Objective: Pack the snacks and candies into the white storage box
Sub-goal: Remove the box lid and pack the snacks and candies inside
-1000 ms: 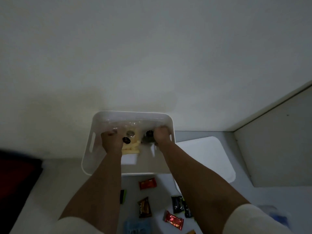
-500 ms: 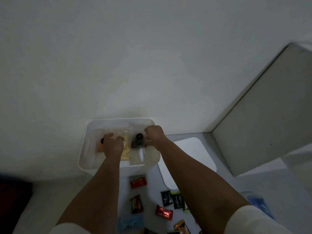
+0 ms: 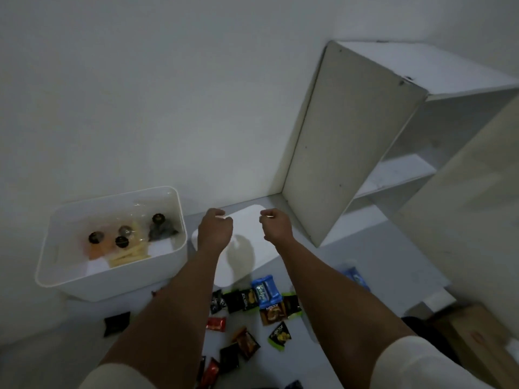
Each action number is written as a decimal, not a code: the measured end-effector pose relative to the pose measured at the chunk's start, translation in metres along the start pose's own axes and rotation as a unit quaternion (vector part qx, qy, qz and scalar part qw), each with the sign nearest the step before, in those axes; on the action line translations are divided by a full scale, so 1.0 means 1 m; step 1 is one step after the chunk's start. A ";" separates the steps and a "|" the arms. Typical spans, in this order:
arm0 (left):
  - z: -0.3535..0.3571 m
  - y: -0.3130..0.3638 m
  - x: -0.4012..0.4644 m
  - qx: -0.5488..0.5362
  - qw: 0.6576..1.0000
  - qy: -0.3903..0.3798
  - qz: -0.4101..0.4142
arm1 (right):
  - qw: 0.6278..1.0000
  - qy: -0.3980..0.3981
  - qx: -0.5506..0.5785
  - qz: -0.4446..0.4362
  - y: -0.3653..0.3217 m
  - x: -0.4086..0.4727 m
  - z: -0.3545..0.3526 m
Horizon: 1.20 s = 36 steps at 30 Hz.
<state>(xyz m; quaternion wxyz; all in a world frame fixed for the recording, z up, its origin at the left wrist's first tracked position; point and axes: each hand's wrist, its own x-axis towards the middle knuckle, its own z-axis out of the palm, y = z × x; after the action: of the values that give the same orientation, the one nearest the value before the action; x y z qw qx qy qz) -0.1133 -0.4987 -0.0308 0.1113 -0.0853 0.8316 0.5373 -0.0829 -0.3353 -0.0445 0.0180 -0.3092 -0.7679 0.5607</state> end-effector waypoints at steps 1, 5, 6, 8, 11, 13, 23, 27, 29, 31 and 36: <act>0.017 -0.001 -0.006 0.012 1.000 -0.025 -0.006 | 1.000 0.009 -0.008 0.005 0.014 0.002 -0.018; 0.085 -0.008 -0.029 0.069 0.990 -0.116 -0.033 | 0.996 0.038 -0.075 0.020 0.069 0.013 -0.096; 0.103 -0.013 -0.033 0.090 0.987 -0.126 -0.047 | 0.994 0.041 -0.098 0.026 0.083 0.016 -0.116; 0.136 -0.020 -0.050 0.119 0.980 -0.145 -0.068 | 0.990 0.044 -0.126 0.041 0.112 0.022 -0.152; 0.180 -0.031 -0.076 0.155 0.969 -0.168 -0.098 | 0.985 0.033 -0.153 0.066 0.151 0.036 -0.200; 0.202 -0.042 -0.092 0.188 0.959 -0.177 -0.114 | 0.982 0.023 -0.164 0.085 0.172 0.044 -0.226; 0.240 -0.069 -0.152 0.210 0.951 -0.136 -0.179 | 0.943 -0.088 -0.289 0.137 0.261 0.049 -0.286; 0.248 -0.071 -0.161 0.181 0.954 -0.124 -0.206 | 0.949 -0.069 -0.286 0.109 0.269 0.050 -0.292; 0.250 -0.071 -0.165 0.139 0.957 -0.108 -0.230 | 0.953 -0.060 -0.276 0.109 0.265 0.053 -0.297; 0.252 -0.069 -0.167 0.089 0.958 -0.097 -0.254 | 0.954 -0.054 -0.275 0.106 0.259 0.057 -0.303; 0.252 -0.065 -0.168 0.006 0.953 -0.100 -0.286 | 0.967 -0.050 -0.239 0.079 0.231 0.067 -0.313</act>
<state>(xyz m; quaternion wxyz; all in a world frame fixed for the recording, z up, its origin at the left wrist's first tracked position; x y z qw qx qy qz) 0.0890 -0.2919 -0.1416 0.3434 -0.2650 0.7602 0.4837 0.0856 0.0058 -0.1514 -0.1392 -0.3360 -0.8526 0.3752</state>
